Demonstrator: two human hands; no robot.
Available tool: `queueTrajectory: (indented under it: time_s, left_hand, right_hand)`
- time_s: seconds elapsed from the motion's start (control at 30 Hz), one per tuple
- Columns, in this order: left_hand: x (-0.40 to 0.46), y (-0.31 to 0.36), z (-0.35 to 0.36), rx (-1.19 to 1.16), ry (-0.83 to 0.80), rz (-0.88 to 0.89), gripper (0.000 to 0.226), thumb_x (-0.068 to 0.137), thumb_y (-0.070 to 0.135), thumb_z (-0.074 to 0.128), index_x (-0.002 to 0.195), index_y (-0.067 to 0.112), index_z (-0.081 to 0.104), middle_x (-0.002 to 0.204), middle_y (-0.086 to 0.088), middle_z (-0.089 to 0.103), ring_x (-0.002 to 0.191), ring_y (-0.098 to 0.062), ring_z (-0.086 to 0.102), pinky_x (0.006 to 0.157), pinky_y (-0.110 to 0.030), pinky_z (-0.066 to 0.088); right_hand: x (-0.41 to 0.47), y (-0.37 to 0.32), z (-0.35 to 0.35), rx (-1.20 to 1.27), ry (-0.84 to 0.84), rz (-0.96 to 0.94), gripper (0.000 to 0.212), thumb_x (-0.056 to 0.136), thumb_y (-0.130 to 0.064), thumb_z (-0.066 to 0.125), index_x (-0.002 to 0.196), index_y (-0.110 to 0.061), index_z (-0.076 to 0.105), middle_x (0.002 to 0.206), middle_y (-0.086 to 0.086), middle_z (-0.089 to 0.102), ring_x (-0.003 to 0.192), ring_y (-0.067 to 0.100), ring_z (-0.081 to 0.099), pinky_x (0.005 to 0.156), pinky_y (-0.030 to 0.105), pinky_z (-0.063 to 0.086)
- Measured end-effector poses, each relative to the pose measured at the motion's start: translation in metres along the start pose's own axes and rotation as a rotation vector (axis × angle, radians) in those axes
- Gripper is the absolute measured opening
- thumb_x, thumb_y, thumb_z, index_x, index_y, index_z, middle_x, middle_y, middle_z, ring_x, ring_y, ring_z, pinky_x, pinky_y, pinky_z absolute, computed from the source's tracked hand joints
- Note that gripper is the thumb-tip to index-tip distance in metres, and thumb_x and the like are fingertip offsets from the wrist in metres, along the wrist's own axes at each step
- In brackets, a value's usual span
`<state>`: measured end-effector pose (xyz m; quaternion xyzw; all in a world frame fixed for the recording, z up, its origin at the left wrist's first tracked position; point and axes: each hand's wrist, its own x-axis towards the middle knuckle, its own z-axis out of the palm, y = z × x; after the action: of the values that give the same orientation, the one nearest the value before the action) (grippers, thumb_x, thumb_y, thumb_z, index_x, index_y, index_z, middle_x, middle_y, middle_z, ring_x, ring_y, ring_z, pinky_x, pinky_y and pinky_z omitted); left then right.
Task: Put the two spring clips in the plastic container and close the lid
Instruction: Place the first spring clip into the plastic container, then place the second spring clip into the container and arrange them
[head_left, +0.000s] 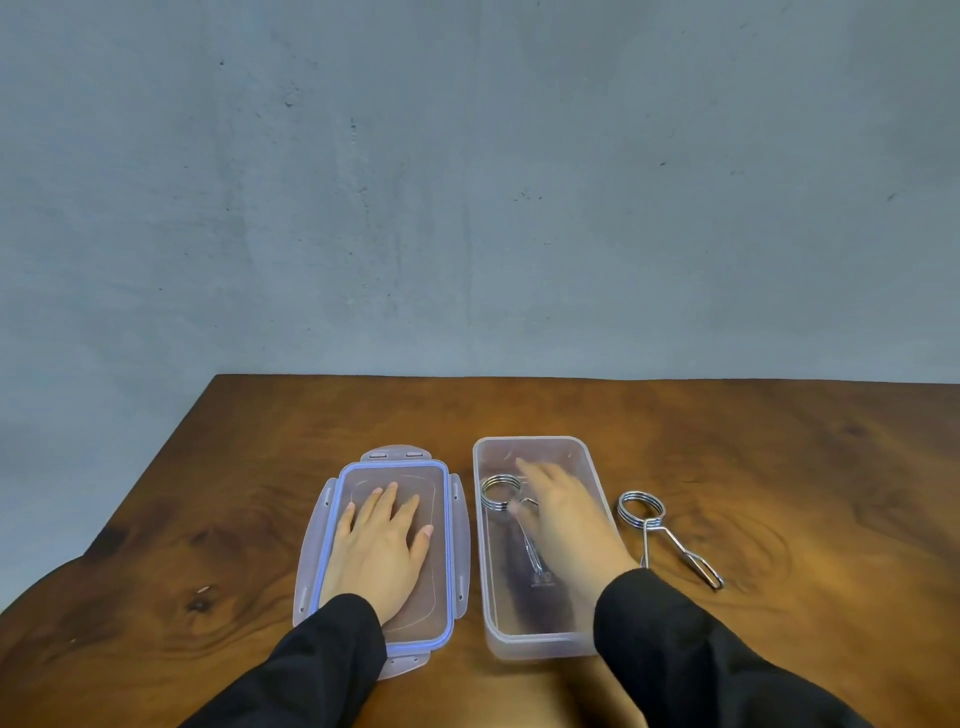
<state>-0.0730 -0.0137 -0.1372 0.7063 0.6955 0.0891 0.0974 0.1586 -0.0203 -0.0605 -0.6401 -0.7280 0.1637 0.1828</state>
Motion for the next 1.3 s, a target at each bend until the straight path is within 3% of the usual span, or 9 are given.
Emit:
queueTrajectory:
  time_s: [0.1, 0.17, 0.27, 0.33, 0.47, 0.73, 1.0, 1.13, 1.3]
  left_hand:
    - [0.000, 0.001, -0.001, 0.005, 0.005, -0.002, 0.056, 0.101, 0.054, 0.027, 0.151, 0.032, 0.036, 0.163, 0.002, 0.029, 0.151, -0.020, 0.023, 0.124, -0.043, 0.009]
    - [0.000, 0.003, -0.001, 0.009, 0.005, -0.007, 0.056, 0.101, 0.053, 0.027, 0.152, 0.032, 0.035, 0.164, 0.002, 0.028, 0.151, -0.020, 0.022, 0.125, -0.043, 0.009]
    - [0.000, 0.004, -0.003, 0.016, -0.003, 0.000, 0.056, 0.101, 0.053, 0.026, 0.152, 0.032, 0.034, 0.164, 0.003, 0.026, 0.151, -0.019, 0.021, 0.125, -0.043, 0.010]
    - [-0.001, 0.005, -0.004, 0.023, -0.007, -0.003, 0.056, 0.101, 0.053, 0.026, 0.152, 0.032, 0.033, 0.164, 0.003, 0.026, 0.151, -0.019, 0.022, 0.125, -0.043, 0.010]
    - [0.000, 0.005, -0.004, 0.025, -0.012, 0.001, 0.056, 0.101, 0.052, 0.027, 0.152, 0.031, 0.034, 0.164, 0.002, 0.027, 0.151, -0.020, 0.023, 0.125, -0.043, 0.012]
    - [0.001, 0.004, -0.003, 0.038, -0.035, -0.002, 0.059, 0.099, 0.054, 0.025, 0.153, 0.031, 0.031, 0.165, 0.002, 0.025, 0.151, -0.020, 0.021, 0.125, -0.042, 0.010]
    - [0.000, 0.003, -0.003, 0.033, -0.040, -0.010, 0.059, 0.099, 0.055, 0.026, 0.153, 0.031, 0.031, 0.165, 0.003, 0.025, 0.151, -0.020, 0.022, 0.124, -0.042, 0.010]
    - [0.000, 0.005, -0.005, 0.024, -0.037, -0.014, 0.057, 0.101, 0.054, 0.026, 0.153, 0.032, 0.030, 0.165, 0.004, 0.024, 0.152, -0.019, 0.020, 0.124, -0.041, 0.008]
    - [-0.002, 0.004, -0.003, -0.009, -0.030, -0.017, 0.057, 0.100, 0.055, 0.026, 0.153, 0.033, 0.031, 0.165, 0.004, 0.024, 0.152, -0.018, 0.019, 0.124, -0.041, 0.005]
  right_hand:
    - [-0.006, 0.021, -0.050, 0.078, 0.305, -0.031, 0.041, 0.102, -0.028, 0.054, 0.143, -0.020, 0.054, 0.133, 0.000, 0.061, 0.121, 0.019, 0.057, 0.095, 0.028, 0.045]
    - [-0.011, 0.054, -0.074, 0.102, 0.385, 0.093, 0.039, 0.102, -0.030, 0.054, 0.140, -0.019, 0.055, 0.124, 0.000, 0.063, 0.113, 0.020, 0.060, 0.089, 0.029, 0.046]
    - [-0.025, 0.099, -0.071, 0.001, 0.149, 0.346, 0.054, 0.101, -0.040, 0.053, 0.150, -0.024, 0.039, 0.136, 0.009, 0.058, 0.119, 0.028, 0.058, 0.095, 0.038, 0.052]
    - [-0.038, 0.113, -0.053, -0.056, -0.016, 0.400, 0.066, 0.098, -0.050, 0.053, 0.155, -0.031, 0.027, 0.144, 0.009, 0.050, 0.125, 0.031, 0.053, 0.101, 0.046, 0.050]
    - [-0.052, 0.114, -0.026, -0.129, -0.113, 0.432, 0.079, 0.093, -0.058, 0.055, 0.158, -0.037, 0.016, 0.155, 0.004, 0.040, 0.137, 0.031, 0.041, 0.106, 0.055, 0.043]
    - [-0.056, 0.121, -0.013, -0.304, -0.008, 0.395, 0.060, 0.099, -0.045, 0.051, 0.155, -0.038, 0.028, 0.158, 0.000, 0.040, 0.139, 0.028, 0.038, 0.106, 0.056, 0.036]
    - [-0.048, 0.119, -0.034, -0.170, 0.102, 0.395, 0.055, 0.101, -0.041, 0.051, 0.153, -0.037, 0.034, 0.158, 0.000, 0.041, 0.140, 0.029, 0.036, 0.109, 0.055, 0.031]
    - [-0.031, 0.072, -0.080, -0.101, 0.224, 0.207, 0.055, 0.101, -0.038, 0.054, 0.153, -0.037, 0.036, 0.157, -0.001, 0.043, 0.139, 0.028, 0.037, 0.108, 0.054, 0.032]
    - [-0.018, -0.004, -0.094, -0.144, 0.064, -0.105, 0.056, 0.100, -0.039, 0.054, 0.153, -0.040, 0.035, 0.154, -0.007, 0.046, 0.132, 0.026, 0.040, 0.098, 0.051, 0.034]
